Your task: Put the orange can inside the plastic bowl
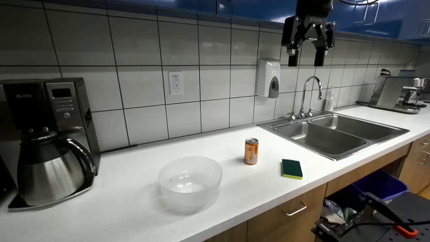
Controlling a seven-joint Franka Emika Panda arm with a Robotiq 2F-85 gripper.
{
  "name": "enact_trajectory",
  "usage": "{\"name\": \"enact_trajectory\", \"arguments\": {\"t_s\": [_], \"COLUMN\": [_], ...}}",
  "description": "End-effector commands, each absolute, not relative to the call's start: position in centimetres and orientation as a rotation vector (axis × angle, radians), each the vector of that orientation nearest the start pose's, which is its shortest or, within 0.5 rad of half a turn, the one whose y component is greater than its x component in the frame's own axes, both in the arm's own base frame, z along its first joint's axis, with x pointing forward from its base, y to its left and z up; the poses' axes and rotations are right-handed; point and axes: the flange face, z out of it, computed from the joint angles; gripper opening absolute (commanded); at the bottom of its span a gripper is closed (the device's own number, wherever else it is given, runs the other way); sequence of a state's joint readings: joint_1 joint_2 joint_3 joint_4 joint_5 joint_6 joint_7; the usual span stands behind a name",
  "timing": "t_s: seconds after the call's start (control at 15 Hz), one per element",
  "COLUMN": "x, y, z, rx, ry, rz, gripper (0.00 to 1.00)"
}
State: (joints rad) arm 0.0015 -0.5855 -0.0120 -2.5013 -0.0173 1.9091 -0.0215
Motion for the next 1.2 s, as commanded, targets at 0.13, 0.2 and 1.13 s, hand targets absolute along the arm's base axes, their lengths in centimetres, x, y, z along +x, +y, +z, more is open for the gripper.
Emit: {"name": "enact_trajectory", "arguments": {"t_s": [0.13, 0.2, 1.13], "x": [37.1, 37.1, 38.2], "y": [-0.5, -0.5, -0.6], "z": [48.2, 48.2, 46.9], "rx": [-3.151, -3.151, -3.161], "ry": [-0.03, -0.03, 0.004], "rz": [0.013, 0.013, 0.011], "gripper": [1.0, 1.0, 1.0]}}
